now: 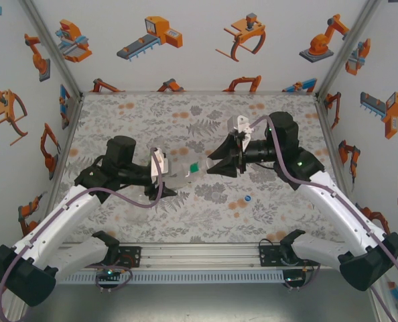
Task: Screw on the bottle caps
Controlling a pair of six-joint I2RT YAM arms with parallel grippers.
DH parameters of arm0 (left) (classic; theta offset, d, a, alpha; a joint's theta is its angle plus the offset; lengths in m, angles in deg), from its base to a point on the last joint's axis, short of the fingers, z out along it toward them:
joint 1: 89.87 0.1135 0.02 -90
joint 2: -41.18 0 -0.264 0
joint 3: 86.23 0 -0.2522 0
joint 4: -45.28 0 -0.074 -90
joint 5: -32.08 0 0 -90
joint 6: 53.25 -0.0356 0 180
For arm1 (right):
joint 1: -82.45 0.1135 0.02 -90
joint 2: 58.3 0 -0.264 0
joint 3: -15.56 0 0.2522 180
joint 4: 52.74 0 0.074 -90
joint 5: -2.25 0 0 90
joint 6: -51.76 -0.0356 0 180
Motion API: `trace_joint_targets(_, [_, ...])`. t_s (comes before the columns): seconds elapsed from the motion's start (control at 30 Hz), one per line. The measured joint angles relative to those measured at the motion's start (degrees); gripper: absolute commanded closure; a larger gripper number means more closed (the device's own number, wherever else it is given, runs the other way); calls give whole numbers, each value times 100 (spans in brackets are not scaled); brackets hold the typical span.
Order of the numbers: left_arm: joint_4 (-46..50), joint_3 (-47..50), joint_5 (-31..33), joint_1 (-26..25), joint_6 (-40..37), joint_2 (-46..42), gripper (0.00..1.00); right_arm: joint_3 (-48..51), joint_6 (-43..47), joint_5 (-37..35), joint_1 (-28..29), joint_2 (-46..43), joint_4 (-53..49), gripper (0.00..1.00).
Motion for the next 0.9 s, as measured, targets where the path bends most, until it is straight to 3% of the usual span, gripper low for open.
trace_joint_targets(0.03, [28,0,35,0,2,0,100,85,-343,-52,0,0,192,100])
trace_joint_targets(0.23, [33,0,369,0,122,-15,100,361,-2553,-787,-15,24,723,100])
trace_joint_targets(0.57, [181,2,1276,-2,289,-15,100,428,-6122,-1797,-28,455,254,100])
trace_joint_targets(0.8, [205,2,1561,-13,295,-15,100,492,-7128,-1963,-31,483,-2,100])
trace_joint_targets(0.9, [201,2,1556,-13,293,-15,100,485,-7226,-1961,-31,483,-28,85])
